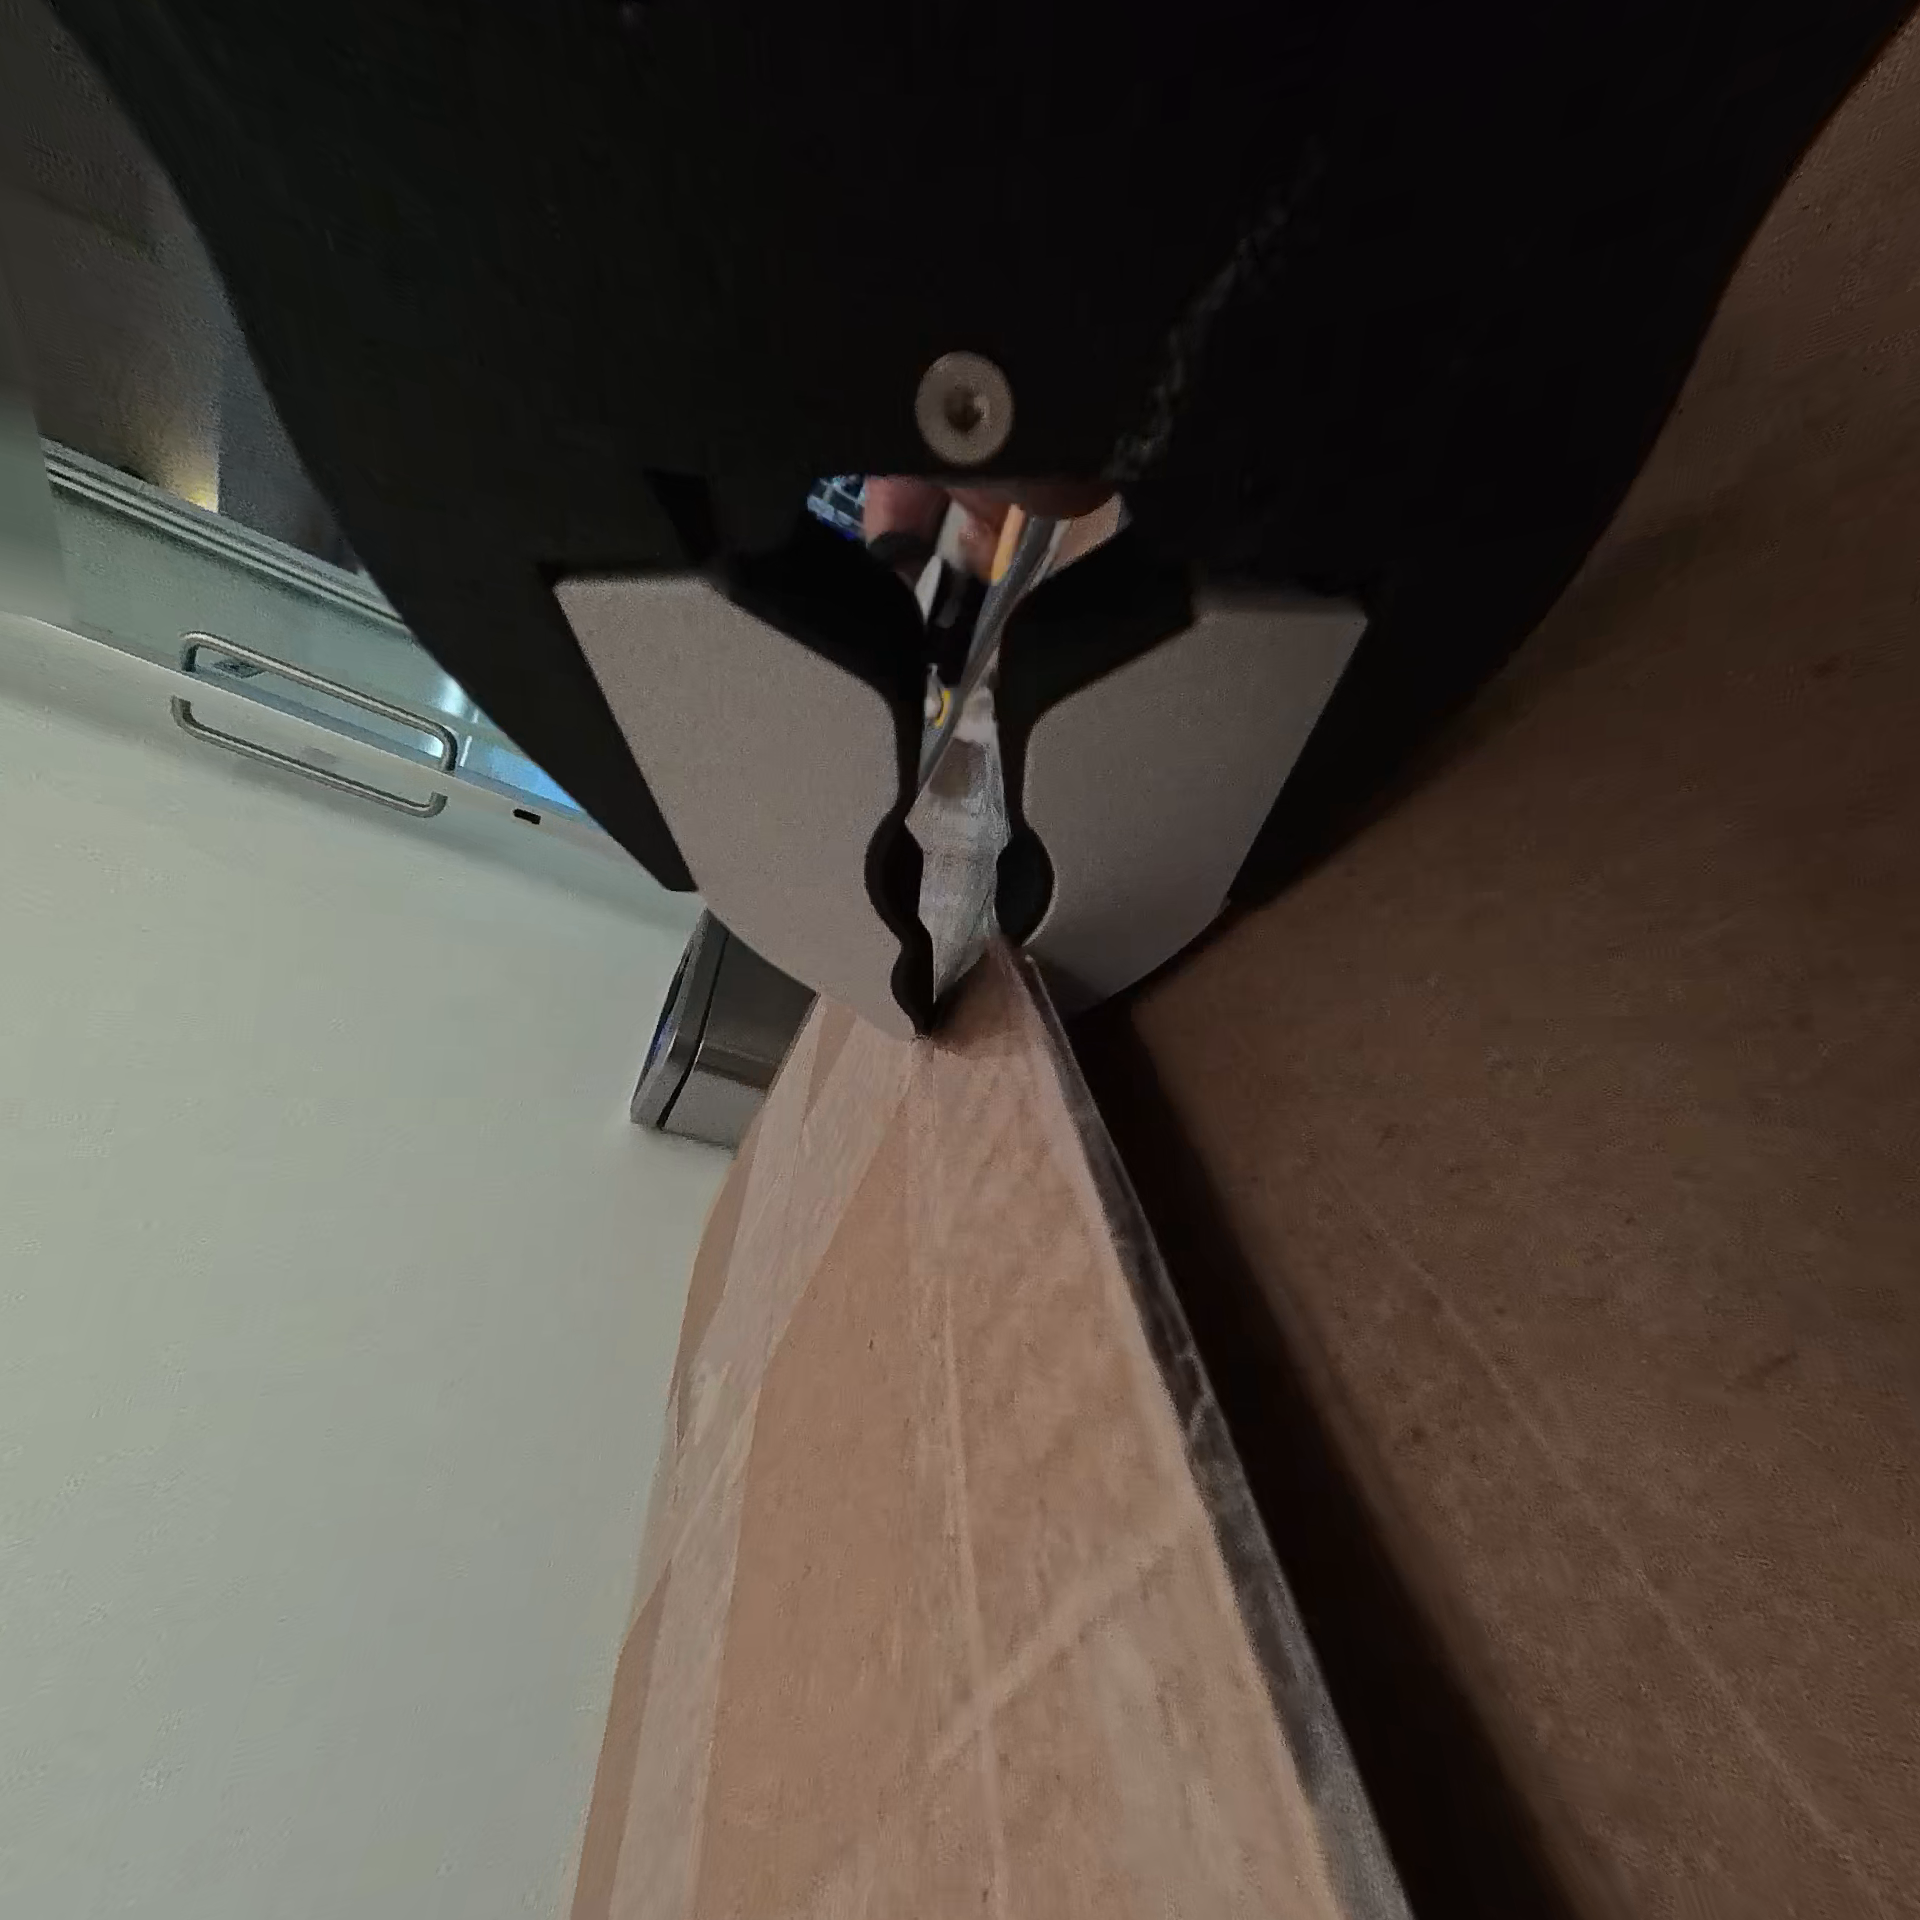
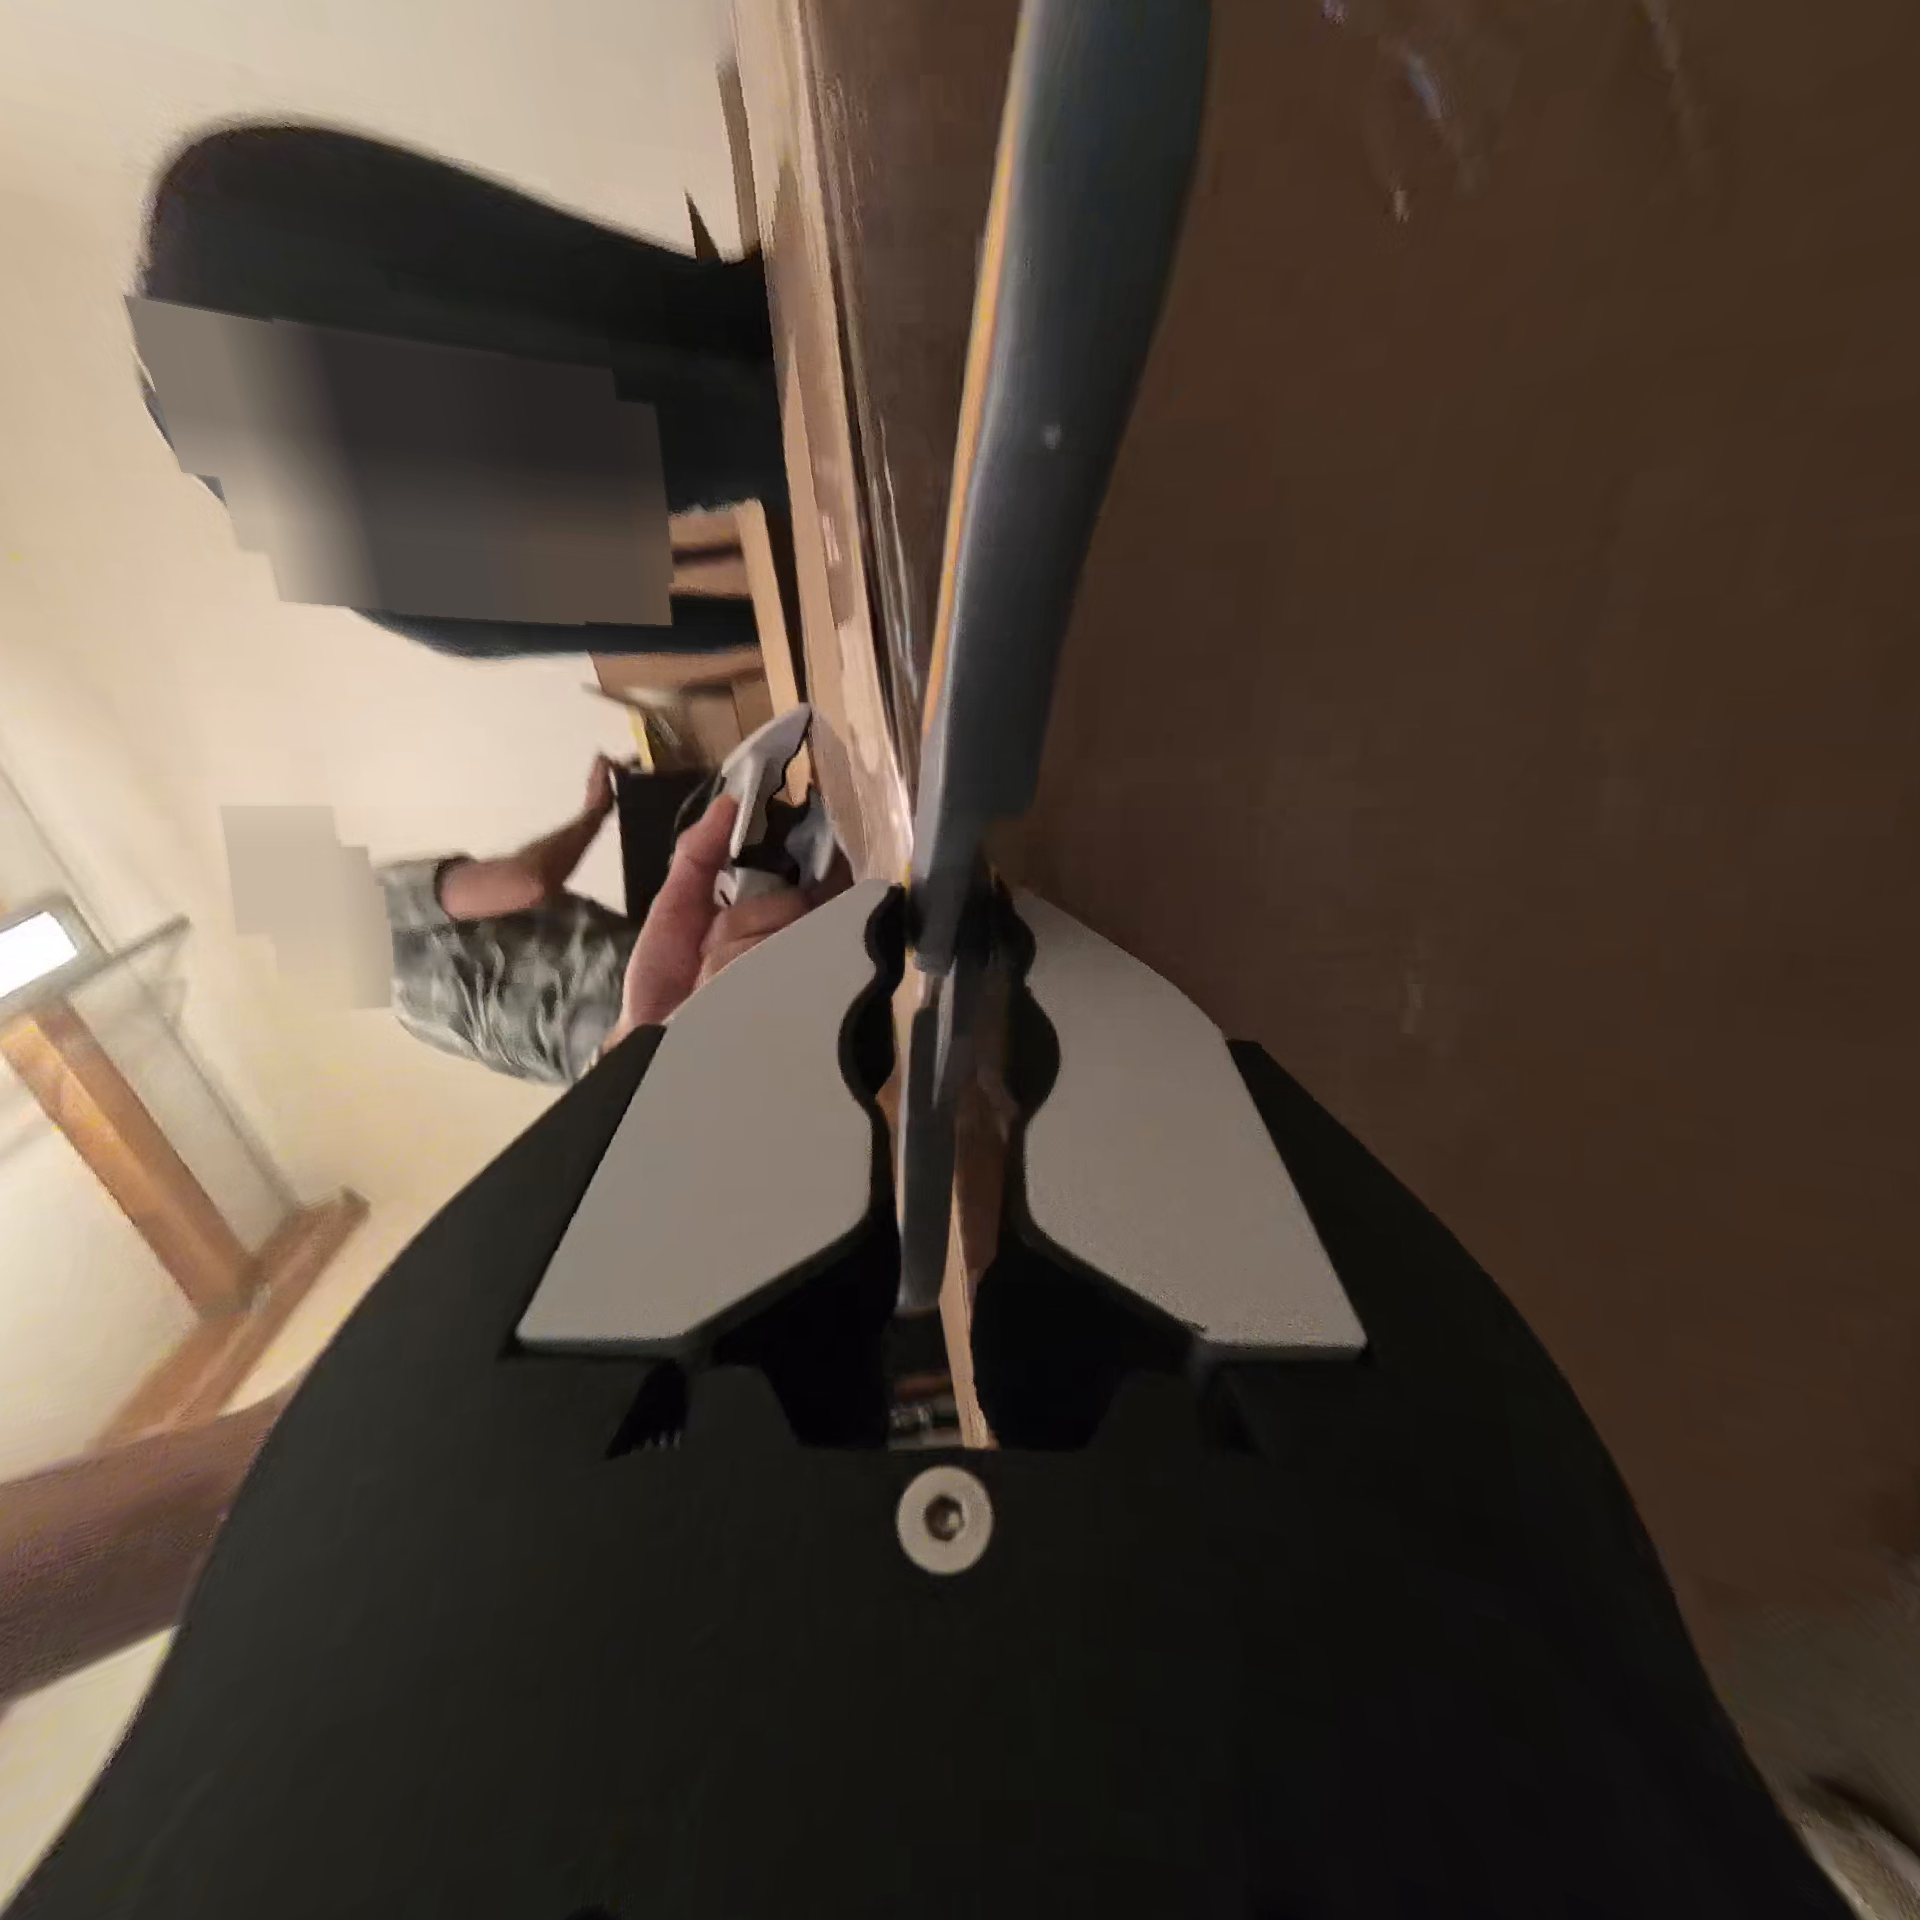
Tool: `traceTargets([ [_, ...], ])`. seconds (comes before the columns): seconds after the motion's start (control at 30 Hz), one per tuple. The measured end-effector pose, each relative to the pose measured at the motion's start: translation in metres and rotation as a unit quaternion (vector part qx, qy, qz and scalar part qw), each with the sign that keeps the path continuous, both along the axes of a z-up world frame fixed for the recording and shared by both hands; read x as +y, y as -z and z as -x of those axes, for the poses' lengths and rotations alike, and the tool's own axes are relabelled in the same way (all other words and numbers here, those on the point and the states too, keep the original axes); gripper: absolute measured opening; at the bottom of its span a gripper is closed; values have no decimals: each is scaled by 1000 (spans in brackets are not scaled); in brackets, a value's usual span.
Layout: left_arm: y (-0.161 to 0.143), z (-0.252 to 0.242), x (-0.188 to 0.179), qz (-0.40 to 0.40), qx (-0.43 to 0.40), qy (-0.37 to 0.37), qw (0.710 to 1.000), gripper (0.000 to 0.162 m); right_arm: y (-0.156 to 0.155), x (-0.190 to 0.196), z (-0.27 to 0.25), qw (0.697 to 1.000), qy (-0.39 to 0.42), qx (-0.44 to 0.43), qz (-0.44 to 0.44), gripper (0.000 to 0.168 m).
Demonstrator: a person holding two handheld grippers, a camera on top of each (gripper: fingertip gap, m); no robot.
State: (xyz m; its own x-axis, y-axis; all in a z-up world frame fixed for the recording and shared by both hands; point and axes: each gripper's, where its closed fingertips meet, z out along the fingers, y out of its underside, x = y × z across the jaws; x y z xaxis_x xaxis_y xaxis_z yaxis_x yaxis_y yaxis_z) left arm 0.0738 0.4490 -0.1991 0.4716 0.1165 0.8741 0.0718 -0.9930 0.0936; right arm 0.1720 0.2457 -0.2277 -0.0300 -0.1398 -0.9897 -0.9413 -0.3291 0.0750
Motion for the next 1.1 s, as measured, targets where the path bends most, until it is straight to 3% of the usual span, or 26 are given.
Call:
traceTargets([
  [0.13,0,0,1,0,-9,-21,1000,8,4,17,-33,986,-162,-44,14,14],
  [0.43,0,0,2,2,-8,-35,999,9,11,36,-56,992,-116,-40,-4,16],
  [0.57,0,0,2,0,-9,-37,999,9,18,59,-51,992,-118,-40,-3,5],
  [0.63,0,0,2,1,-9,-36,999,9,17,60,-51,995,-98,-9,-25,5],
  [0.8,0,0,2,1,-8,-36,999,9,-4,59,-86,997,-67,-35,-34,5],
  [1.1,0,0,2,2,-8,-33,999,9,16,111,-185,975,-206,-83,27,5],
])
